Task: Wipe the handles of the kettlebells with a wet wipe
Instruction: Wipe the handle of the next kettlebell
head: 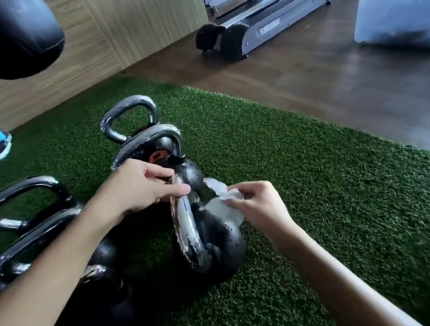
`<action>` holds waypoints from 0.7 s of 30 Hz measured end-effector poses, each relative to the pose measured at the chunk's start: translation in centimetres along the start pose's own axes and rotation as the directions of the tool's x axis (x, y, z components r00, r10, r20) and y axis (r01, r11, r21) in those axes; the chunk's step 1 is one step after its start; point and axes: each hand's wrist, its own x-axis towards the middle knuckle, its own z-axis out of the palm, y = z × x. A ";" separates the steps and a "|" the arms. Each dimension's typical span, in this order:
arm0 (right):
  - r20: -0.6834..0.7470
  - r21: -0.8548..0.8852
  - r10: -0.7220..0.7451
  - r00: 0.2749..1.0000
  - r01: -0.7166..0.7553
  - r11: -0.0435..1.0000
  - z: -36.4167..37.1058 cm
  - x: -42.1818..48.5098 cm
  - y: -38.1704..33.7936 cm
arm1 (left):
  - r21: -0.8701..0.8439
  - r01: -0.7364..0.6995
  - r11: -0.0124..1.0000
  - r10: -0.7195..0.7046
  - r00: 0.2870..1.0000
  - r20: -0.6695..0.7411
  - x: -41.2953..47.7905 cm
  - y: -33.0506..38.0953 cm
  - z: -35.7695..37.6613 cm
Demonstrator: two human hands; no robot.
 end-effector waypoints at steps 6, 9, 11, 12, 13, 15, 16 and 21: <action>0.071 -0.327 -0.261 0.963 0.270 0.906 4.3 4.9 -0.6 | 0.092 -0.038 0.995 0.029 0.995 0.097 0.3 -0.3 -0.9; 0.249 -0.353 -0.274 0.929 0.351 0.867 4.4 5.5 -0.3 | 0.097 -0.071 0.993 0.055 0.986 0.155 0.7 -0.3 -1.2; 0.344 -0.307 -0.275 0.898 0.384 0.871 3.7 6.1 0.0 | 0.092 -0.094 0.991 0.079 0.984 0.160 0.9 -0.2 -1.1; 0.372 -0.288 -0.278 0.886 0.395 0.872 3.3 6.5 0.1 | 0.098 -0.101 0.990 0.085 0.984 0.160 0.9 -0.2 -1.1; 0.381 -0.277 -0.286 0.879 0.404 0.872 3.0 6.8 0.2 | 0.105 -0.110 0.988 0.091 0.982 0.163 0.9 -0.2 -1.2; 0.359 -0.237 -0.300 0.884 0.397 0.887 2.6 7.4 0.1 | 0.115 -0.127 0.985 0.106 0.979 0.175 1.0 -0.2 -1.3; 0.348 -0.199 -0.300 0.888 0.382 0.902 2.5 7.7 0.0 | 0.115 -0.126 0.985 0.105 0.979 0.174 1.1 -0.3 -1.4; 0.335 -0.109 -0.378 0.863 0.434 0.894 2.6 9.0 0.0 | 0.040 -0.112 0.993 0.103 0.979 0.177 1.5 -0.5 -1.2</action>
